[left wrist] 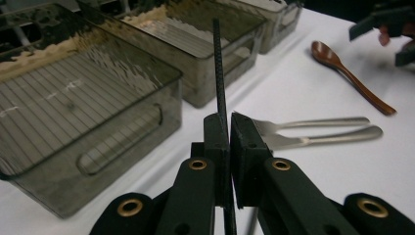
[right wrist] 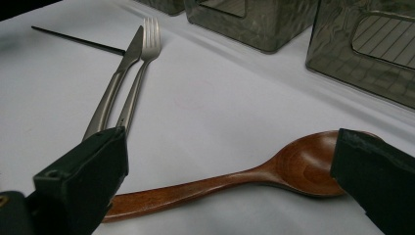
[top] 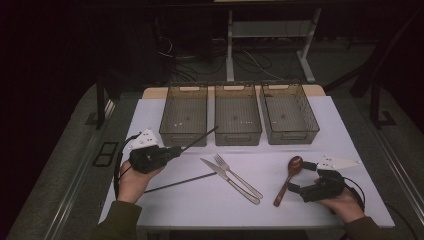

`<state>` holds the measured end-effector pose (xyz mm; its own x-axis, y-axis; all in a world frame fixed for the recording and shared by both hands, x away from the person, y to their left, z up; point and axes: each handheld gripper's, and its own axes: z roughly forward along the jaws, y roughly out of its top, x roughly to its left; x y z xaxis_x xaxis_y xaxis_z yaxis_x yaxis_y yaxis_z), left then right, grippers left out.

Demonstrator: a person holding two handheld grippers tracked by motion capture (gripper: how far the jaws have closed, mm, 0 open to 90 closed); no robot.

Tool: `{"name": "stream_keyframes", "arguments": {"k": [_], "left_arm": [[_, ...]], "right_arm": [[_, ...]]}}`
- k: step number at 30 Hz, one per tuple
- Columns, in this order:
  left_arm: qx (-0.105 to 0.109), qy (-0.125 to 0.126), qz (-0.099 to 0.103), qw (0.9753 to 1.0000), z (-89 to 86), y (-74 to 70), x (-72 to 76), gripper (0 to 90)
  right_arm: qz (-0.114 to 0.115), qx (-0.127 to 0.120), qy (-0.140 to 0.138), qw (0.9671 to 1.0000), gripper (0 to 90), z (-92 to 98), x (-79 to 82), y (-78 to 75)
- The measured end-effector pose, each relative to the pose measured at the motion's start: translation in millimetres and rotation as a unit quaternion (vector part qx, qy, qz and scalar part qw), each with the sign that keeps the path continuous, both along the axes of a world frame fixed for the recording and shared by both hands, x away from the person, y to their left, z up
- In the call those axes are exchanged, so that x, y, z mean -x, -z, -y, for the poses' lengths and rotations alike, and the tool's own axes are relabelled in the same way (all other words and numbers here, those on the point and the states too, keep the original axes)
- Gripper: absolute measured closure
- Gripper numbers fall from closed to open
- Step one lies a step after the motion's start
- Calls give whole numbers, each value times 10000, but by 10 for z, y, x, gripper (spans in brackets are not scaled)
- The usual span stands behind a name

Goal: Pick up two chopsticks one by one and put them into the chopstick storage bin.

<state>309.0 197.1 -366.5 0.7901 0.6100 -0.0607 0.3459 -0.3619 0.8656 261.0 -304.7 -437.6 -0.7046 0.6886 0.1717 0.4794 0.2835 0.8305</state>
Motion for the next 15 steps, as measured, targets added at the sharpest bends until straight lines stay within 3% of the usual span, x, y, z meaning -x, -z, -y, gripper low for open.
{"name": "stream_keyframes", "arguments": {"k": [9,15], "left_arm": [[99,-253,47,9996,13,-65,-223,853],[-25,-546,68,9985,44,-98,-411,853]], "right_arm": [[-9,-62,-8,10000,1,4,-5,-3],[4,-58,0,10000,1,6,-1,-4]]}}
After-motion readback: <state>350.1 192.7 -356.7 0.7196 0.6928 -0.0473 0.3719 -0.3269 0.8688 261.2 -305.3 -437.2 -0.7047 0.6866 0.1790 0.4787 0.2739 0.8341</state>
